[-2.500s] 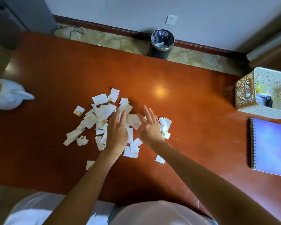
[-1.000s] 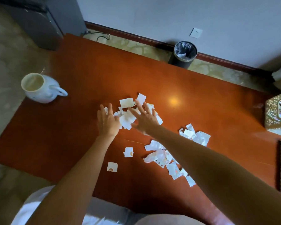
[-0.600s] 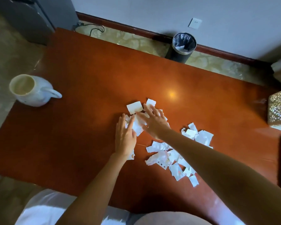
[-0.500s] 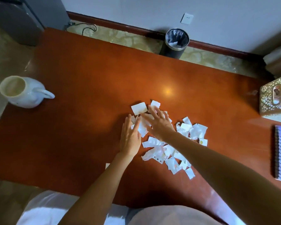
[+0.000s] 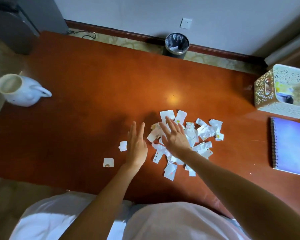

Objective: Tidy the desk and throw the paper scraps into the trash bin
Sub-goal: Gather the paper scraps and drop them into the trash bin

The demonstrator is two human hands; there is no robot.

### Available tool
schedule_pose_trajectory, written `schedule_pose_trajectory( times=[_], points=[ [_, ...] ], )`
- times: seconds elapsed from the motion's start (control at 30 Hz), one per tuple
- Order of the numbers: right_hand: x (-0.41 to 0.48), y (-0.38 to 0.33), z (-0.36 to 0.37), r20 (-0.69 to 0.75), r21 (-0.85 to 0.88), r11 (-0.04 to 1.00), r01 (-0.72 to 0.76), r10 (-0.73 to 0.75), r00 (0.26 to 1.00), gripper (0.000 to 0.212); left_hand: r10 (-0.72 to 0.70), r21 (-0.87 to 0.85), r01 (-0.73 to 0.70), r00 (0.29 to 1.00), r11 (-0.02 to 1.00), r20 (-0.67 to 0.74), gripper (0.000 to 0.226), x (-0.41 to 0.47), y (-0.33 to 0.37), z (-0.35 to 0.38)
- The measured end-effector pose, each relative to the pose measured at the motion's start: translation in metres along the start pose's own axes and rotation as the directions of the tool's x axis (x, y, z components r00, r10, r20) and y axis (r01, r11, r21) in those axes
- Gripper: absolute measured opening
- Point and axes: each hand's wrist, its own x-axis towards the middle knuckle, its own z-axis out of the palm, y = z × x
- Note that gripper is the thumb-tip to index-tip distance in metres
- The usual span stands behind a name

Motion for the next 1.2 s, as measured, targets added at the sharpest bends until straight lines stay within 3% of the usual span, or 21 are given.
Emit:
schedule_pose_trajectory(
  times=[0.13, 0.23, 0.33, 0.43, 0.63, 0.83, 1.07, 1.2],
  points=[
    [-0.008, -0.042, 0.017, 0.065, -0.097, 0.970, 0.221, -0.215, 0.974, 0.050, -0.114, 0.028, 0.121, 0.977, 0.992, -0.179, 0.058, -0.034, -0.045, -0.019],
    [-0.017, -0.067, 0.030, 0.148, -0.129, 0.938, 0.321, -0.301, 0.942, 0.051, -0.291, 0.024, 0.299, 0.942, 0.954, -0.168, 0.056, -0.062, -0.071, -0.020],
    [-0.031, -0.072, 0.048, 0.218, -0.196, 0.896, 0.398, -0.355, 0.909, 0.051, -0.313, 0.011, 0.315, 0.945, 0.949, -0.100, 0.053, -0.081, -0.076, -0.012],
    [-0.040, -0.061, 0.061, 0.249, -0.219, 0.875, 0.431, -0.376, 0.892, 0.054, -0.236, 0.031, 0.239, 0.969, 0.971, -0.073, 0.054, -0.082, -0.074, -0.002],
    [-0.053, -0.023, 0.049, 0.321, -0.203, 0.924, 0.323, -0.249, 0.914, 0.061, -0.030, 0.130, 0.036, 0.998, 0.991, -0.051, 0.053, -0.053, -0.063, 0.013],
    [-0.066, 0.020, 0.041, 0.273, -0.341, 0.915, 0.216, -0.123, 0.954, 0.071, 0.148, 0.165, -0.152, 0.988, 0.974, 0.038, 0.053, -0.057, -0.037, 0.040],
    [-0.092, 0.072, 0.041, 0.089, -0.376, 0.926, 0.047, -0.015, 0.996, 0.086, 0.377, 0.145, -0.419, 0.893, 0.896, 0.247, 0.049, -0.070, 0.019, 0.079],
    [-0.091, 0.084, 0.034, -0.107, -0.319, 0.948, -0.006, -0.030, 0.994, 0.071, 0.429, 0.097, -0.450, 0.886, 0.888, 0.179, 0.050, -0.058, 0.039, 0.069]
  ],
)
